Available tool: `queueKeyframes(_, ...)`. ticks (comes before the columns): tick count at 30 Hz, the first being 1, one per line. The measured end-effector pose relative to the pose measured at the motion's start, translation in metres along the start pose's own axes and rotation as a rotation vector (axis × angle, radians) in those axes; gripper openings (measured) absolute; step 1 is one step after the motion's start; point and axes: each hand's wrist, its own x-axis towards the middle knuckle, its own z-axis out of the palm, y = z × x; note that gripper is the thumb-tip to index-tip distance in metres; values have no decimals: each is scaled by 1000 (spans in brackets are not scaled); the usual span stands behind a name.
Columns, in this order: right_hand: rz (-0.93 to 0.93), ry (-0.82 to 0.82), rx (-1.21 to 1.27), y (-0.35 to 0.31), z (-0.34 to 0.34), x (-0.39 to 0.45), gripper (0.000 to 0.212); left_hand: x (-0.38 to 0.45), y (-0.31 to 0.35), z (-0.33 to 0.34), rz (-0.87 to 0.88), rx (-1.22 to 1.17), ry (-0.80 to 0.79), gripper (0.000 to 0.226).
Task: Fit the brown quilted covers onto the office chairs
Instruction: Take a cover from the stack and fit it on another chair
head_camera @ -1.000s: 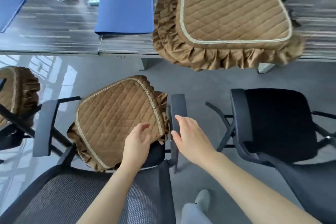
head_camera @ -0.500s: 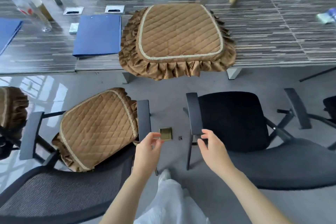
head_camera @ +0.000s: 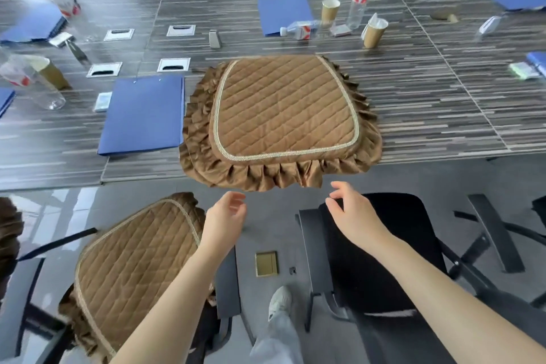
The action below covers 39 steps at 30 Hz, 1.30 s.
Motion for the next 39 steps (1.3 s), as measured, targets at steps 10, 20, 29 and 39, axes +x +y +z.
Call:
queueKeyframes(10, 157, 18, -159, -2, -40, 186, 51, 191, 31, -7, -103, 140, 119, 42)
queueKeyframes(20, 619, 97, 401, 32, -40, 257, 73, 251, 36, -8, -404, -87, 50, 62)
queueKeyframes(29, 753, 211, 531, 30, -51, 261, 52, 264, 55, -16, -465, -321, 195, 59)
queueKeyframes(39, 788, 294, 822, 19, -72, 269, 55, 275, 74, -45, -416, -679, 41, 45)
